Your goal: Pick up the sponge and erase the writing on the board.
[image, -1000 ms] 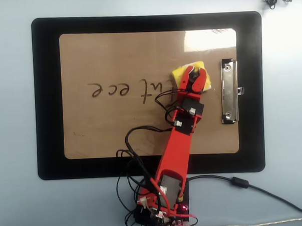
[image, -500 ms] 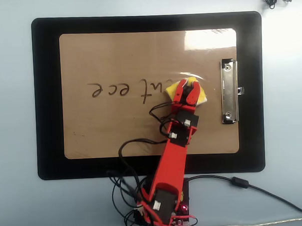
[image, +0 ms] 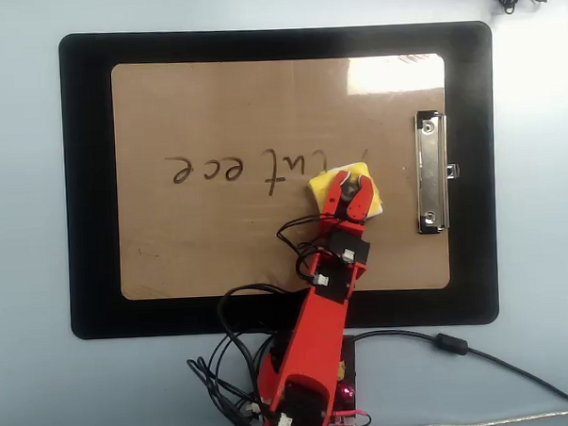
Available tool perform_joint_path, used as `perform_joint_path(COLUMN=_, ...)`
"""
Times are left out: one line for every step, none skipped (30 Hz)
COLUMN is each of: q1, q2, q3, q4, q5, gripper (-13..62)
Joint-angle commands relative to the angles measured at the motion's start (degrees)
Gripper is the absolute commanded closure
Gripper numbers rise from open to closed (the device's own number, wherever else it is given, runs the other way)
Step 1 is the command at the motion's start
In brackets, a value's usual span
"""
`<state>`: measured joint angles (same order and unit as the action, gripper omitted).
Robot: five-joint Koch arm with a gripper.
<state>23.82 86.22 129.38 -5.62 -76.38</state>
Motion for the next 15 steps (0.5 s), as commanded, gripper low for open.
perform_joint_path(q1=1.8, q2=-1.7, q3=-1.3, q4=0.5, q5=0.1, gripper=57.6)
perform_joint_path(q1=1.8, q2=-4.5, q3=-4.4, q4=0.4, q5=0.1, gripper=57.6)
perform_joint_path(q1=1.9, q2=-8.3, q3=-8.3, q4=0.5, q5=0.1, gripper=57.6)
perform_joint_path(q1=2.2, q2=-12.8, q3=-12.7, q4=0.5, q5=0.1, gripper=57.6)
perform_joint_path(q1=2.4, q2=-17.5, q3=-16.9, q4=0.4, q5=0.2, gripper=57.6)
perform_joint_path(q1=2.7, q2=-22.1, q3=-22.1, q4=0.4, q5=0.2, gripper=57.6)
perform_joint_path(q1=3.0, q2=-24.5, q3=-25.1, q4=0.4, q5=0.1, gripper=57.6)
perform_joint_path(q1=3.0, q2=-25.7, q3=-27.1, q4=0.4, q5=0.1, gripper=57.6)
perform_joint_path(q1=2.9, q2=-25.7, q3=-27.2, q4=0.6, q5=-0.2, gripper=57.6)
perform_joint_path(q1=2.8, q2=-25.0, q3=-25.8, q4=0.7, q5=-0.2, gripper=57.6)
perform_joint_path(q1=2.8, q2=-22.6, q3=-22.8, q4=0.7, q5=-0.2, gripper=57.6)
perform_joint_path(q1=2.8, q2=-19.4, q3=-19.5, q4=0.7, q5=-0.2, gripper=57.6)
perform_joint_path(q1=2.6, q2=-15.8, q3=-15.7, q4=0.7, q5=-0.4, gripper=57.6)
perform_joint_path(q1=2.4, q2=-12.2, q3=-11.9, q4=0.7, q5=-0.6, gripper=57.6)
perform_joint_path(q1=2.1, q2=-8.9, q3=-7.8, q4=0.6, q5=-0.9, gripper=57.6)
